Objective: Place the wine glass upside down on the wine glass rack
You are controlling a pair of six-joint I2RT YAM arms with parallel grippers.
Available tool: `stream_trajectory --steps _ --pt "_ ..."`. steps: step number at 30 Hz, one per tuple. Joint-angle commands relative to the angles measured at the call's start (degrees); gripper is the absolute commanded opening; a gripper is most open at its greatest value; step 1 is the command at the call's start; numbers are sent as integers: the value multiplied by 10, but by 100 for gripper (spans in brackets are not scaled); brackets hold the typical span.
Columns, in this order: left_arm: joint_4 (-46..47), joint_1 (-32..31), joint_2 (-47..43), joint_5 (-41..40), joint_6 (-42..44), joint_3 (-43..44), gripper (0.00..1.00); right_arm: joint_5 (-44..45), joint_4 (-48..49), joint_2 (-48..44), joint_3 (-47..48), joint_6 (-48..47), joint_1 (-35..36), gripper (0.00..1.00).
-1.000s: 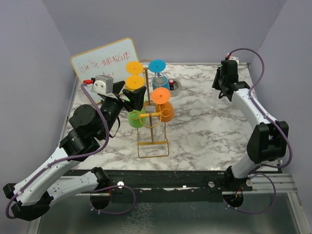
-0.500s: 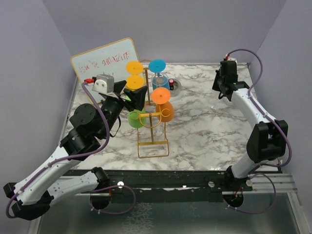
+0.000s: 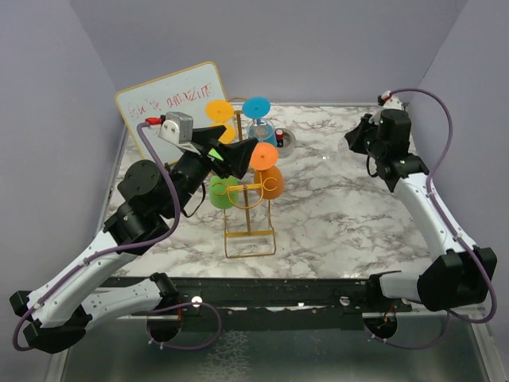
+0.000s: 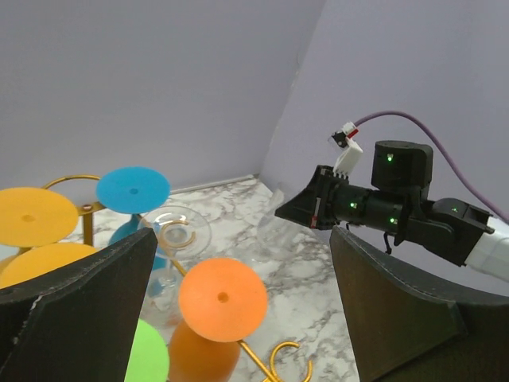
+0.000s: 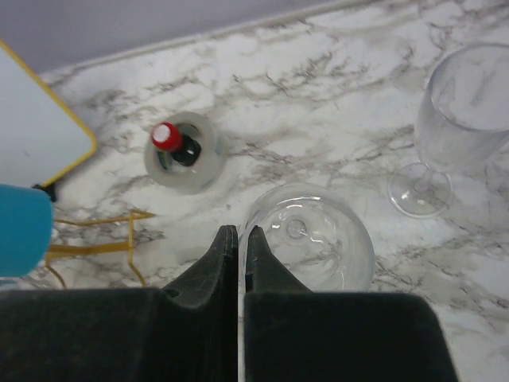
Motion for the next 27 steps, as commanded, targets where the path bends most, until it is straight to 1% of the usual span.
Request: stream_trajectory --steps 1,7,9,15,18,22,25,27 --pt "47 -3 26 68 -58 23 91 -61 117 -67 -36 31 0 1" --pt "74 -3 89 83 -150 60 91 -82 262 -173 -116 82 0 1" --pt "97 -3 109 88 -185 64 91 -89 311 -201 -132 99 0 1" --pt "188 -3 167 81 -287 77 98 -108 446 -274 -164 156 0 1" --pt "211 -3 197 71 -327 95 99 -117 510 -296 -171 178 0 1" --pt "256 -3 230 71 -385 111 99 -135 570 -308 -167 205 0 1" --pt "258 -3 256 62 -393 141 99 -145 621 -311 -175 238 0 1" --pt "260 -3 265 52 -423 145 99 -156 653 -311 -181 261 0 1"
